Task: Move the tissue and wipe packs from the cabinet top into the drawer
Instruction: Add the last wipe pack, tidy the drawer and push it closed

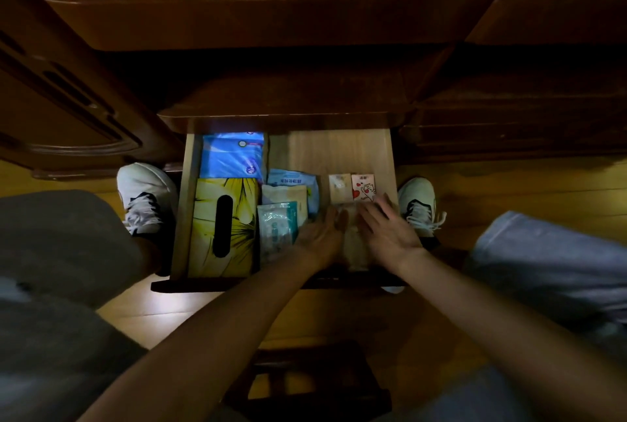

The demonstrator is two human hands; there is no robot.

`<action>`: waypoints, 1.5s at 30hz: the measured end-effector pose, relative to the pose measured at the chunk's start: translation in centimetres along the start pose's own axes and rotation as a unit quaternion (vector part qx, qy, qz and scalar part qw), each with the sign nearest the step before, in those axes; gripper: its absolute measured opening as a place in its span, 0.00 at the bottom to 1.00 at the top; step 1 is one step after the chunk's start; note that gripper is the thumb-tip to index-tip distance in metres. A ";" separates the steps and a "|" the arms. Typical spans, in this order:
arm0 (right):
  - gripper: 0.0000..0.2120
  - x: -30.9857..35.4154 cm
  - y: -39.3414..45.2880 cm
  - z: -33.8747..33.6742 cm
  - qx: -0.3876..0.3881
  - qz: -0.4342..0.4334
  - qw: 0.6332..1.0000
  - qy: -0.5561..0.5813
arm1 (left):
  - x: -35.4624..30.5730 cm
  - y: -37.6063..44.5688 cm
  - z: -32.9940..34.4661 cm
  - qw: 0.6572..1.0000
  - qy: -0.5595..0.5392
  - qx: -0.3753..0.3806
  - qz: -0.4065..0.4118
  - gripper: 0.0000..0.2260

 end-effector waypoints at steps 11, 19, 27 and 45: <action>0.23 0.9 3.0 -0.3 -0.006 -0.010 0.999 0.041 | -0.4 2.5 1.5 0.999 0.036 -0.027 0.017 0.39; 0.21 0.5 0.9 -1.6 0.045 0.023 0.992 0.117 | 0.7 -0.5 -0.3 0.997 -0.060 -0.008 0.054 0.29; 0.12 -0.8 -3.4 -4.2 0.017 0.029 0.991 0.127 | 2.9 -2.7 -4.0 0.983 -0.133 -0.114 0.054 0.18; 0.16 -4.3 -0.9 -2.5 -0.140 0.110 0.829 0.530 | 2.1 7.2 -8.0 0.985 -0.167 -0.017 -0.033 0.20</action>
Point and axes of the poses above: each hand's wrist, its own y-axis towards the middle knuckle, its own z-axis out of the palm, x = y × z, the point moved 1 cm from there along y, towards the middle knuckle, and after that the axes turned 15 degrees about x, right-handed, at the moved point
